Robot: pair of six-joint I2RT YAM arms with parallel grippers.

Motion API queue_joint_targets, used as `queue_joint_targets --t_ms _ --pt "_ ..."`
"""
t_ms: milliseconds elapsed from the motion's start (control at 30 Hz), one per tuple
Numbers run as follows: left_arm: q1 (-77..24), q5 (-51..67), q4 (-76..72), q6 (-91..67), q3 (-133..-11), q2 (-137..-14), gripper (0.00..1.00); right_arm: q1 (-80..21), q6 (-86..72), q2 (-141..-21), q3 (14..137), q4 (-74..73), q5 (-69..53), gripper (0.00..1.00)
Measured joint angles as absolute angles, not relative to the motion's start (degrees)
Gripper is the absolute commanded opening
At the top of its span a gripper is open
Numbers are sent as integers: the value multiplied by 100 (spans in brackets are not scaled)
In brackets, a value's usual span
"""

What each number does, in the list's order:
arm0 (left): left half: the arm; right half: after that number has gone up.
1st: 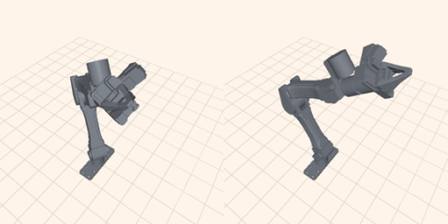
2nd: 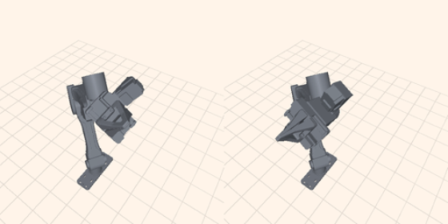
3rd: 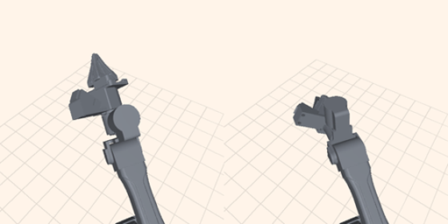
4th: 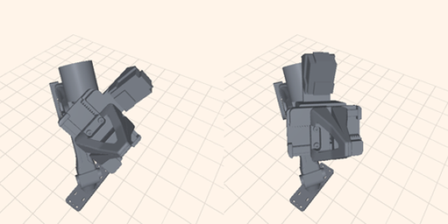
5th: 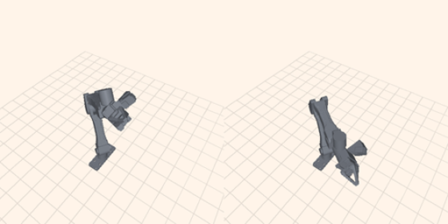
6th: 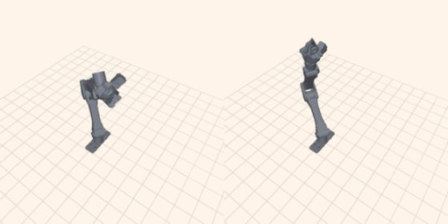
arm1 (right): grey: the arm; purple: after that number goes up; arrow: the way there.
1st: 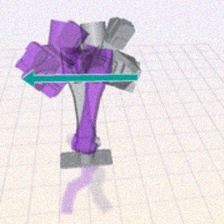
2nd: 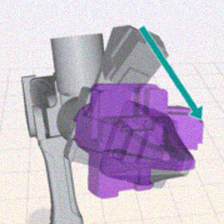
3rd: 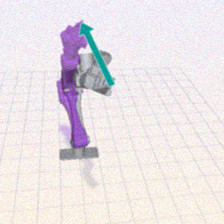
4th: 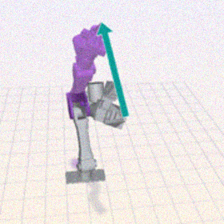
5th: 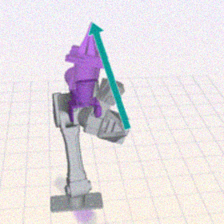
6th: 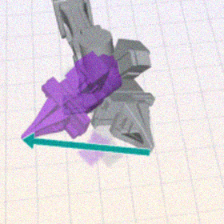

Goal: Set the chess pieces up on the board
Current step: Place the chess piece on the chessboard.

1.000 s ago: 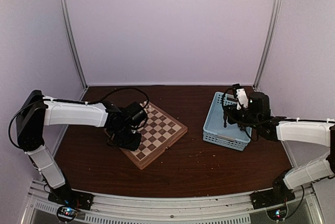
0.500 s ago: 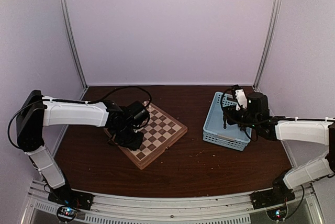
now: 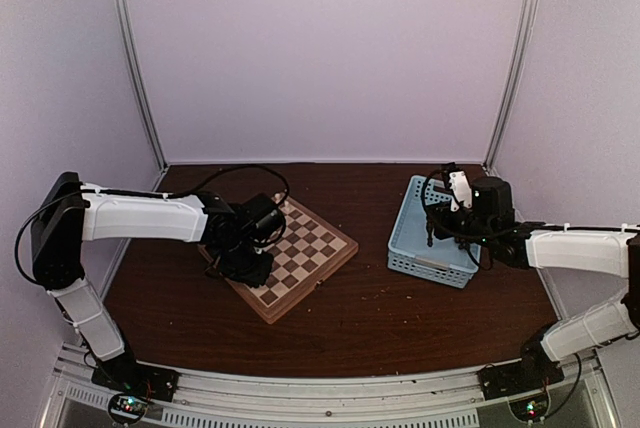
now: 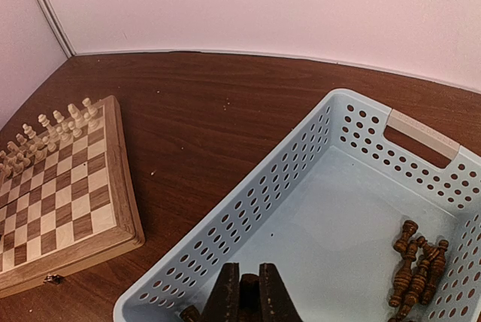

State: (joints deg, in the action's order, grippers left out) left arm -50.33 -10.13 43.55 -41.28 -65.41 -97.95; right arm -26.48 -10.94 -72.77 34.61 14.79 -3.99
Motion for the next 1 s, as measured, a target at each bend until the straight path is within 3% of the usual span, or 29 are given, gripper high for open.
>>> queue_joint_targets --t_ms 600,667,833,1000 --pt "-5096 -685 4342 -3887 -6554 -9795 12 -2648 -1094 -7297 3524 1461 -401 0" --pt "-5100 -659 4344 -3870 -6556 -9795 18 -2648 -1094 -7303 3524 1459 -401 0" --pt "-5122 -635 4392 -3837 -6558 -9795 45 -2648 -1094 -7303 3527 1457 -401 0" --pt "-5153 -644 4471 -3811 -6617 -9795 56 -2648 -1094 -7303 3527 1455 -401 0"
